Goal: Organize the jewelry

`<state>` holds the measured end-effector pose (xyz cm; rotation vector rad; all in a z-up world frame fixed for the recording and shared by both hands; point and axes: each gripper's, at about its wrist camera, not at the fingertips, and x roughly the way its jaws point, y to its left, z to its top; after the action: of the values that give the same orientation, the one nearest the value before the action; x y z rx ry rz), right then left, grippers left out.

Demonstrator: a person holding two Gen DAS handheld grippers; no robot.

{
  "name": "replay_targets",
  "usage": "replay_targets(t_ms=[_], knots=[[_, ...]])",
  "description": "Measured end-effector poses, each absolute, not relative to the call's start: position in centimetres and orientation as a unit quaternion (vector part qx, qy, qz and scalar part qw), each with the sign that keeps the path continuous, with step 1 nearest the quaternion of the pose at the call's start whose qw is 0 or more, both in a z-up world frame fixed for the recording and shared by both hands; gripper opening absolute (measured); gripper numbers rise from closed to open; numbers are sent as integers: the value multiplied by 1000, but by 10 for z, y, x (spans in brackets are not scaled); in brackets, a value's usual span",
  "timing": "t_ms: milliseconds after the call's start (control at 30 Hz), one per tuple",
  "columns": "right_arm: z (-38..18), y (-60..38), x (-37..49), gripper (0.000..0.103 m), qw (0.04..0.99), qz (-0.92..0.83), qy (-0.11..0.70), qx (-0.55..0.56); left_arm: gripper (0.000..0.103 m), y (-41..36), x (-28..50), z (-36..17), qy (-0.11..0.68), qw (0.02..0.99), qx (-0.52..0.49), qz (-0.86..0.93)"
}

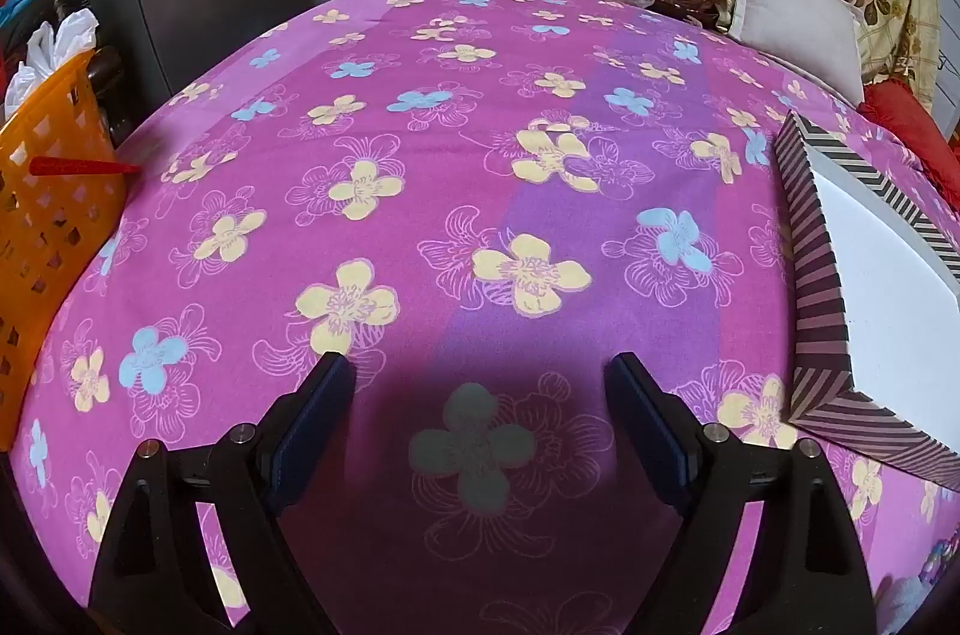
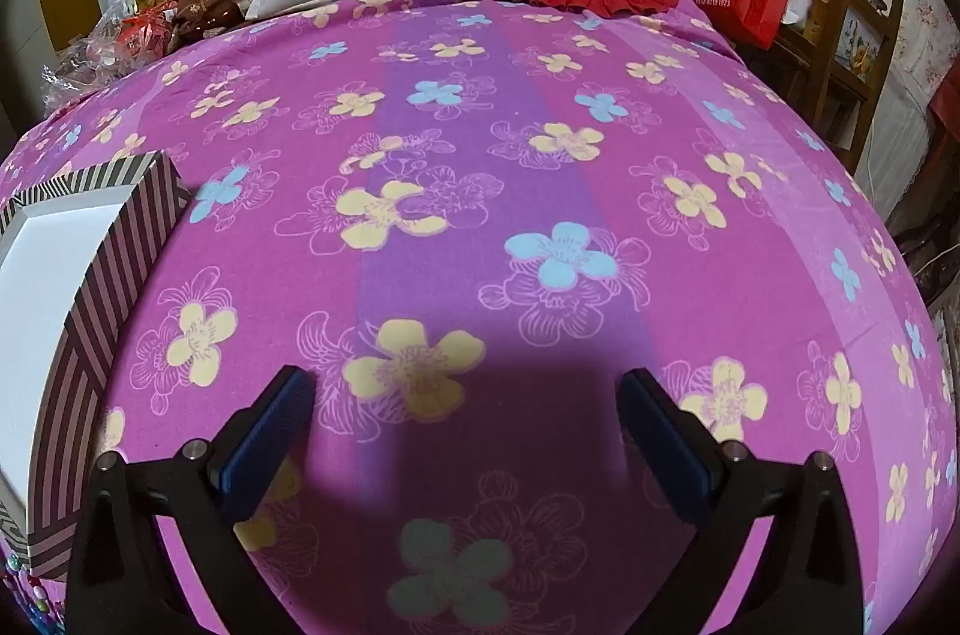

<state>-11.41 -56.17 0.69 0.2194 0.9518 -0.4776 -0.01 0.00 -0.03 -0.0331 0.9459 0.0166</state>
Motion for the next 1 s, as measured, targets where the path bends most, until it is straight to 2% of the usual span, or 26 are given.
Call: replay_targets(t_ms=[167,233,300,400,533,767,1000], knots=[[7,-562,-115,103,854,-233,451,110,87,-2,-10,1,470,882,-17,7],[6,-559,-115,103,848,-238,459,115,83,-3,-16,3,476,880,-11,5],[8,-558,-113,103,837,-217,489,116,72,-4,-22,7,479,878,-11,3],[14,-551,-117,103,825,-181,522,121,72,-10,-59,21,460,888,-20,7],[33,-525,-158,101,844,-165,479,176,72,-14,-80,46,430,903,-21,14],[94,-446,-221,101,911,-120,365,151,72,-27,-127,69,397,917,-24,17],[104,-394,-242,101,917,-75,350,176,72,-46,-167,84,379,925,-23,-3]])
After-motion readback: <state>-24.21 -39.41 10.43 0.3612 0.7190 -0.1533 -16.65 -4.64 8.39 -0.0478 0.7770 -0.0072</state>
